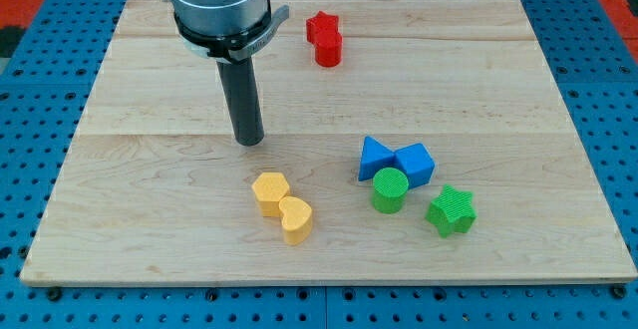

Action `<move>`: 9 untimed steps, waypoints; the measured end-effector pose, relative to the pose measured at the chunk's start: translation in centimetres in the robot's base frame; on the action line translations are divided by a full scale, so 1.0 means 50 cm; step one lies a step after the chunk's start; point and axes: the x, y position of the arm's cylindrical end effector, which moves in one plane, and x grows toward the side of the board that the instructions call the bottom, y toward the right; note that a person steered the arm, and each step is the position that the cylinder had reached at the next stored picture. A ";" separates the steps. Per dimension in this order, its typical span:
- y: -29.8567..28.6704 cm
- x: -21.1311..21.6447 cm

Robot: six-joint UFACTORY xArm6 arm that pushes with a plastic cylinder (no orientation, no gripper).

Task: Move your arm top side of the blue blocks

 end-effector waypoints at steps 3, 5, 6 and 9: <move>-0.003 -0.002; 0.006 0.004; 0.126 -0.048; 0.368 -0.054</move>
